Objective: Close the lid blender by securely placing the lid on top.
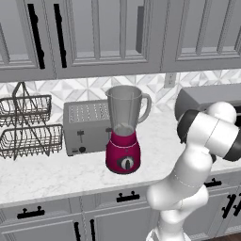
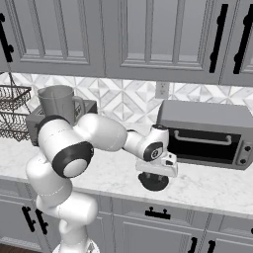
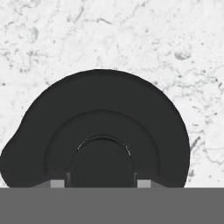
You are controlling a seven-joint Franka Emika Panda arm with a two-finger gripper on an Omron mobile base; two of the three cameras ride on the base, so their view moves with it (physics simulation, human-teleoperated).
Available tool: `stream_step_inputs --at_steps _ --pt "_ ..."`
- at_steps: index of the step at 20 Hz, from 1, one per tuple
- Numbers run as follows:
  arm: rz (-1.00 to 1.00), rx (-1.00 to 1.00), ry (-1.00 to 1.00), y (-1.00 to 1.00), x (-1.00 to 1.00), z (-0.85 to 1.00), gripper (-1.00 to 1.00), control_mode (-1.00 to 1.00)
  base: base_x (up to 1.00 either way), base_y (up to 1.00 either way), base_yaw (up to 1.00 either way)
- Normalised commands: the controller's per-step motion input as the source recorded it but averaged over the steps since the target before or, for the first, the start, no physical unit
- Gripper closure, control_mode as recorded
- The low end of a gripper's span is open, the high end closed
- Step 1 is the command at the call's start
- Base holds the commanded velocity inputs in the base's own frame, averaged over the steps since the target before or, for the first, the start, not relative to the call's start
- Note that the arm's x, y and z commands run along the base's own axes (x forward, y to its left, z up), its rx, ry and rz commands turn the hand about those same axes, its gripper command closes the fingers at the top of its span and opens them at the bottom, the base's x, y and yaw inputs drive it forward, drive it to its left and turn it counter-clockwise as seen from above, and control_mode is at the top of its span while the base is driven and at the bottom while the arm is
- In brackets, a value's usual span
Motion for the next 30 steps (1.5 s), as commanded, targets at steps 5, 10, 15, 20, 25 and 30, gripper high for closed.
stream_step_inputs --at_steps 5,10,15,20,25,30 --pt "0.0 -0.01 0.0 0.04 0.0 0.0 1.0 -1.0 0.0 0.0 0.0" --pt "0.0 -0.03 -0.15 0.26 -0.13 0.6 1.0 -1.0 0.0 0.0 0.0" --pt "0.0 -0.13 -0.27 0.6 -0.1 1.0 1.0 -1.0 0.0 0.0 0.0" --pt "-0.02 -0.16 -0.21 0.66 0.0 1.0 1.0 -1.0 0.0 0.0 0.0" --pt "-0.05 -0.09 -0.19 0.4 -0.05 1.0 1.0 -1.0 0.0 0.0 0.0" --pt "-0.05 0.0 -0.14 0.36 0.0 1.0 1.0 -1.0 0.0 0.0 0.0"
